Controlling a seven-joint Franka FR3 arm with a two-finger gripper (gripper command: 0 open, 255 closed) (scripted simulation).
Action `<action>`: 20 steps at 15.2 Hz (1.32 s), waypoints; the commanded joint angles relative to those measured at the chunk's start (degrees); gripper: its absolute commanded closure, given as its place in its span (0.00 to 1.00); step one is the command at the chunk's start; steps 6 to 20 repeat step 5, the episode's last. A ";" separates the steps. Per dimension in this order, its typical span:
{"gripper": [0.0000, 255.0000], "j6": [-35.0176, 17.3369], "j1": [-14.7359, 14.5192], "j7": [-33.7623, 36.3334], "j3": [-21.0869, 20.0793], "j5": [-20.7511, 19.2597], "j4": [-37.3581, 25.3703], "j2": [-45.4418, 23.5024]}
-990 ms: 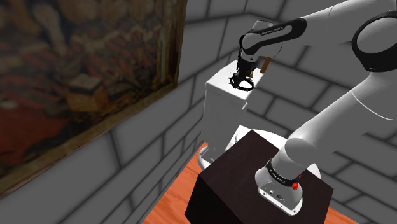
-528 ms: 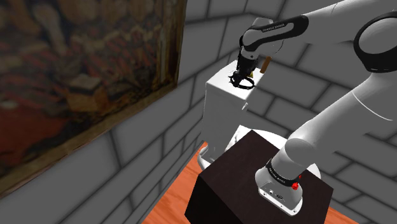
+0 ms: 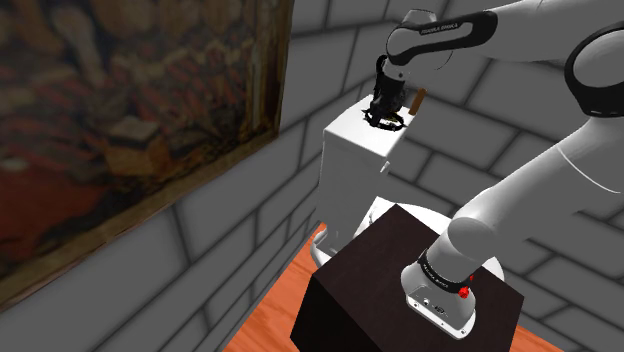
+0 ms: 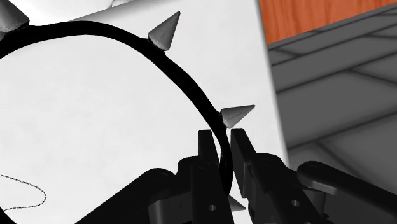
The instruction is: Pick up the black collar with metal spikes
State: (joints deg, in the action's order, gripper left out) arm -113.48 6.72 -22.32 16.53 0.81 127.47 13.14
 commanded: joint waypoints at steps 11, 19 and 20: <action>1.00 3.26 -0.02 0.40 -0.21 -0.21 -2.41 0.87; 1.00 3.26 -0.02 0.40 -0.21 -0.21 -2.41 0.87; 1.00 3.26 -0.02 0.40 -0.21 -0.21 -2.41 0.87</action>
